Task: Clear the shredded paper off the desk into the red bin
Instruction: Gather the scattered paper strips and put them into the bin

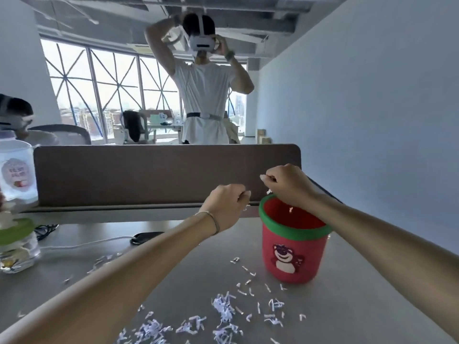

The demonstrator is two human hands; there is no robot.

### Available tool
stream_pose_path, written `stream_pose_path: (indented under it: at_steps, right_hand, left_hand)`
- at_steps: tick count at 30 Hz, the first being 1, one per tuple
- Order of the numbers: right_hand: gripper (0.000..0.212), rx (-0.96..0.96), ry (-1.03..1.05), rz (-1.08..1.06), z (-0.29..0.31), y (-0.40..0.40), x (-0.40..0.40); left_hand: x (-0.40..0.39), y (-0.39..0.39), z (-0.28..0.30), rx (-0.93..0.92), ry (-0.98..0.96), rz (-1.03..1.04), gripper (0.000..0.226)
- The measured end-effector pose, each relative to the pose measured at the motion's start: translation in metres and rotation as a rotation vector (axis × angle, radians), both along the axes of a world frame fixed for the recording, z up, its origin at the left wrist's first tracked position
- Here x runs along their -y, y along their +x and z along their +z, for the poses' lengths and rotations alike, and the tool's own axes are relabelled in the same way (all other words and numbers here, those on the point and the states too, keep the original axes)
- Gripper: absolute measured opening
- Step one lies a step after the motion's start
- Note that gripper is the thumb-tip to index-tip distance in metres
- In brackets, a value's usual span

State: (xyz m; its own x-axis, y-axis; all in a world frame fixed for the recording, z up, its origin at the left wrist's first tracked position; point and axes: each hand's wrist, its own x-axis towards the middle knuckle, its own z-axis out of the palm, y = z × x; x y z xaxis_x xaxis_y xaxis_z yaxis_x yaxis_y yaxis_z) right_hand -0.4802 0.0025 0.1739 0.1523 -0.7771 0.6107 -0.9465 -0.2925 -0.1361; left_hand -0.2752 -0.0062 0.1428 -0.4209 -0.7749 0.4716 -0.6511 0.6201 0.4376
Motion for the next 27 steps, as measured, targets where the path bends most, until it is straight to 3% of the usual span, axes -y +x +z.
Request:
stream_pose_path:
  at_steps: [8,13,27]
  right_hand:
    - [0.051,0.085,0.166,-0.041,-0.004,-0.038,-0.004]
    - [0.027,0.16,0.449,0.058,0.002,-0.05,-0.017]
    - [0.027,0.062,0.398,-0.048,0.002,-0.08,-0.056]
  left_hand:
    - [0.008,-0.04,0.008,0.023,0.006,-0.037,0.043]
    - [0.014,-0.062,0.011,0.026,0.004,-0.061,0.044]
    - [0.036,-0.126,0.009,0.026,0.105,-0.136,0.044]
